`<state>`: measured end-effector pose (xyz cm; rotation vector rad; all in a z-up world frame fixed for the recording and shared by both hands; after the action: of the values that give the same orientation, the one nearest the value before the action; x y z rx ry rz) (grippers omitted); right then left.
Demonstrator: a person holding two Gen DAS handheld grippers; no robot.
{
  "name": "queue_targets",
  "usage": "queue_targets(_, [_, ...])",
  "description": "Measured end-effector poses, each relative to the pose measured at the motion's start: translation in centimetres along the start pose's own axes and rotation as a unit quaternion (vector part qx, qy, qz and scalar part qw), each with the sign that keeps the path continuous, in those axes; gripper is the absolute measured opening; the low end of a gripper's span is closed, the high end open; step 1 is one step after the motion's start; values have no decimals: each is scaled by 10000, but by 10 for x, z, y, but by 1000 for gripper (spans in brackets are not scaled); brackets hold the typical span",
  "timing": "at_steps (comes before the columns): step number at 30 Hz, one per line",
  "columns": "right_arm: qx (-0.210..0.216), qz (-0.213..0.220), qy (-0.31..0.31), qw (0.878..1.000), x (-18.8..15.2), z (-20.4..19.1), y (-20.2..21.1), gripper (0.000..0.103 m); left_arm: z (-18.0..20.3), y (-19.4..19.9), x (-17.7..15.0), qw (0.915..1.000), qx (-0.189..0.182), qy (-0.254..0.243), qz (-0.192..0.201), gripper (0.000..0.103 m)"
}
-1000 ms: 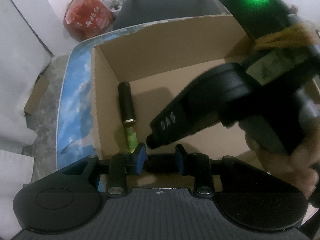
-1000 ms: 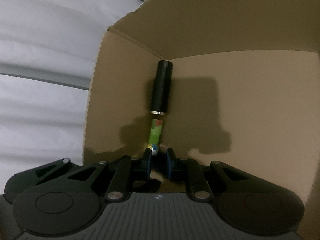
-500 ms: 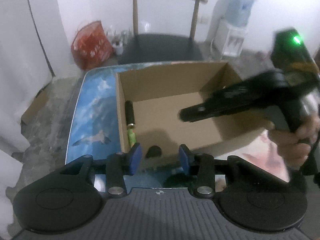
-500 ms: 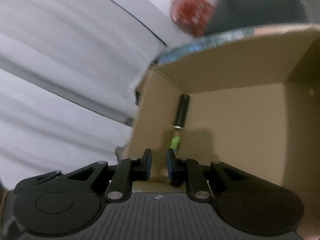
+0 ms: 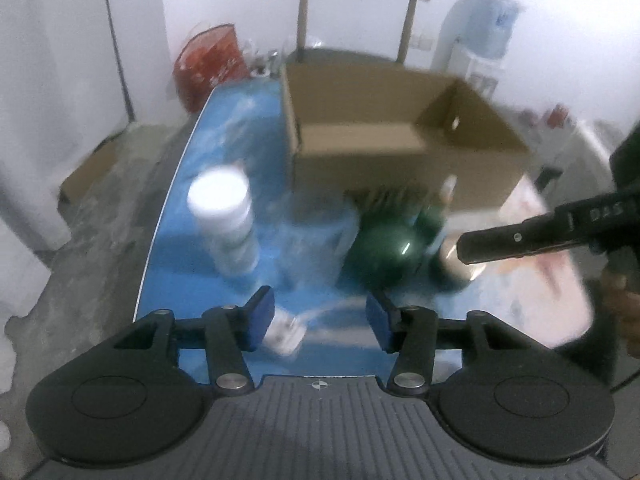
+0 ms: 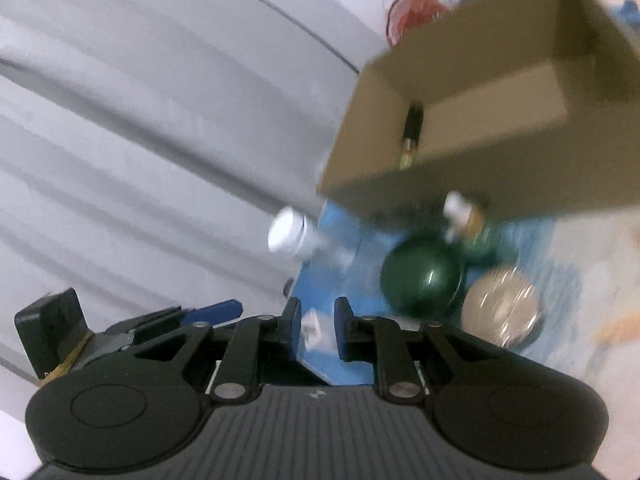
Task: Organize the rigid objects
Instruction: 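Return the right tool to the white plug charger and grasp it, then carry the white plug charger into the box and lower it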
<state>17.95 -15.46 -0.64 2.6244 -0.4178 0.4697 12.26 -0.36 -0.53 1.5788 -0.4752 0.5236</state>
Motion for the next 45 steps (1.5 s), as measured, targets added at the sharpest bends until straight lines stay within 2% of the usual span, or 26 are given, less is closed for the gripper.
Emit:
queue_targets(2, [-9, -148, -22, 9999, -15, -1, -12, 45, -3, -11, -15, 9998, 149, -64, -129, 55])
queue_targets(3, [-40, -238, -27, 9997, -21, 0, -22, 45, -4, -17, -21, 9996, 214, -109, -177, 55])
queue_targets(12, [-353, -777, 214, 9961, -44, 0, -98, 45, -11, -64, -47, 9968, 585, -421, -346, 57])
queue_targets(21, [-486, -942, 346, 9938, -43, 0, -130, 45, -10, -82, -53, 9974, 532, -365, -331, 57])
queue_targets(26, [-515, -994, 270, 9933, -42, 4, -135, 45, -8, -85, -54, 9972, 575, -370, -307, 55])
queue_targets(31, [-505, -1015, 179, 9934, -43, 8, -141, 43, -6, -88, -53, 9968, 609, -383, -342, 46])
queue_targets(39, [-512, -1040, 201, 9931, -47, 6, -143, 39, -2, -82, -53, 9966, 678, -298, -355, 44])
queue_targets(40, [-529, -1036, 204, 9930, -47, 6, -145, 34, -1, -81, -54, 9966, 680, -289, -354, 44])
queue_targets(45, [-582, -1034, 220, 9927, -50, 4, -144, 33, 2, -77, -57, 9969, 637, -241, -384, 40])
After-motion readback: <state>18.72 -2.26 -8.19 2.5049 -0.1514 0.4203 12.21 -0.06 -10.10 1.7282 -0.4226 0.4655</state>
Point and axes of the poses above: each gripper's, at about its wrist camera, not at the fingertips, and y roughly against the way its jaws point, z to its right, x to its top, the point moved 8 cm from there along -y, roughly the way its jaws point, and after that the axes turned 10 degrees about x, right-handed, at the moved point
